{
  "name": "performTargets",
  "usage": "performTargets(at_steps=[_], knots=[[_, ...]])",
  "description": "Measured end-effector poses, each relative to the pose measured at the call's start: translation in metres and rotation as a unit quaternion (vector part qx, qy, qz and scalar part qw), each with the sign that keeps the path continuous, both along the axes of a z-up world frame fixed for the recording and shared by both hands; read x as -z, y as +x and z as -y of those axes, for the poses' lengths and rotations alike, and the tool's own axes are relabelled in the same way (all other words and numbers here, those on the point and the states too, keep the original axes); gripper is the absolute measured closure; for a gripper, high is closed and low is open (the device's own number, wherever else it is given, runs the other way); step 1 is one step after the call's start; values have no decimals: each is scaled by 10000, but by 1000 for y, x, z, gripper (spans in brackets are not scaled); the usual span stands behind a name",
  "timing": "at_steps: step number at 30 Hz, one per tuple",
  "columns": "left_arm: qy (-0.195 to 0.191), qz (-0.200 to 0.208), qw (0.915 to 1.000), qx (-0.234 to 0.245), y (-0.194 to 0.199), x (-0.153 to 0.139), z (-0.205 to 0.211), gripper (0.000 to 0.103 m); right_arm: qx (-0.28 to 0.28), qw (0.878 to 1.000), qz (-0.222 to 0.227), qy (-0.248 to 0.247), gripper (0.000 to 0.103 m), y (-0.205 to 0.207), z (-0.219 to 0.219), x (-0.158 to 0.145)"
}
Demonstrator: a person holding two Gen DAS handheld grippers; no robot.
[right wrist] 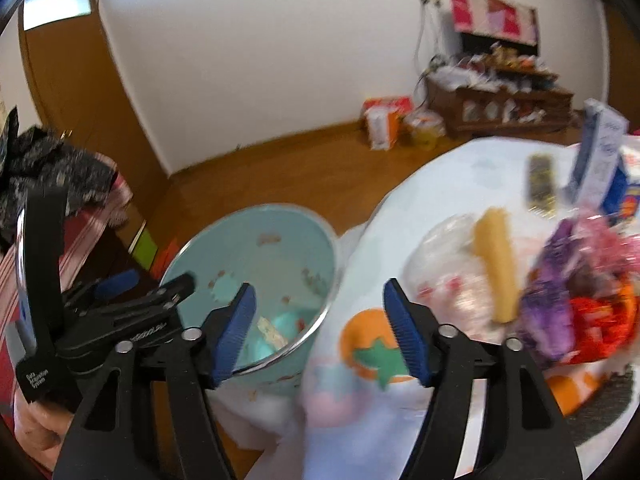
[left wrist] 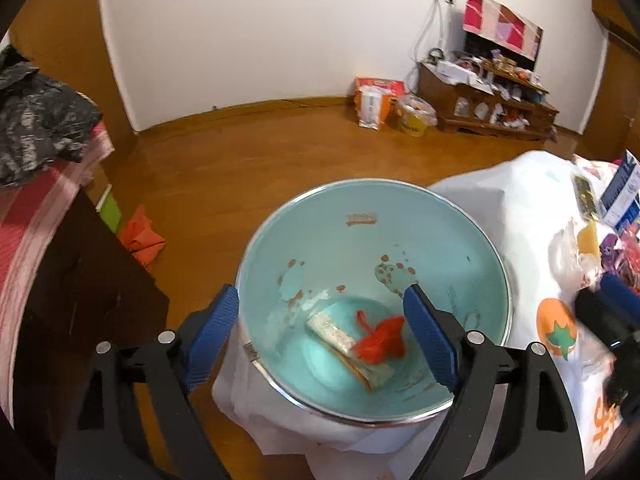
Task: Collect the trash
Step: 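Open both tools to drop the wrapper and red bag into the bin, then grasp the yellow wrapper with the right tool while the left tool grasps the dark rope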
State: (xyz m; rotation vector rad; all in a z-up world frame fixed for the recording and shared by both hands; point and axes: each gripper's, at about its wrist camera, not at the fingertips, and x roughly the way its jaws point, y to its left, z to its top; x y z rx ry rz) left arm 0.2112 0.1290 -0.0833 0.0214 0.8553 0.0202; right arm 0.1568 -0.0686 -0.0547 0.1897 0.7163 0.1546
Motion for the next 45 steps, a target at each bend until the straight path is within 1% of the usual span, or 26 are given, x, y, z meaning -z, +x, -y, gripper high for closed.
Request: performTargets(at_steps=[1,2,4,6,8,12,14,15,19,25,32,34,41,43,45], knots=[[9,45,10000,-38,-3,-4,0,14,89,9999,102,-16,25,-3,4,-4],[24,128,9999,-69,-8,-9,1,13,178,9996,206,-47,23,-7,7,-8],[126,303,9994,-79,-19,-19,6,12,344,9985,402,-156,15,-16,14,-16],[242,417,9988,-74,-29,-24,13,10,482,9970,545,-273,11,-26,20,-22],[313,498,9982,-76,-37,-28,22,9,573,9957,622,-370,11,-35,25,-25],[304,596,9977,66,-55,-35,45,9,810,9933,664,-481,11,-60,44,-31],[255,634,9975,192,-64,-37,58,8,923,9922,705,-461,11,-72,56,-35],[225,638,9973,269,-70,-38,67,6,993,9914,729,-445,11,-79,63,-37],[202,637,9963,537,-84,-38,96,6,1259,9881,758,-449,11,-104,87,-40],[212,598,9940,888,-105,-38,135,6,1668,9828,686,-403,12,-137,124,-34],[311,686,9912,1091,-123,-40,162,6,2040,9765,601,-356,13,-166,161,-26],[287,675,9907,1148,-127,-40,169,6,2148,9743,581,-350,16,-172,171,-25],[340,587,9874,1430,-138,-31,195,6,2462,9674,448,-385,20,-193,200,-15],[275,528,9858,1571,-141,-26,201,6,2533,9658,360,-421,26,-197,210,-9],[240,465,9841,1699,-143,-18,206,6,2678,9621,232,-453,28,-202,223,-2]])
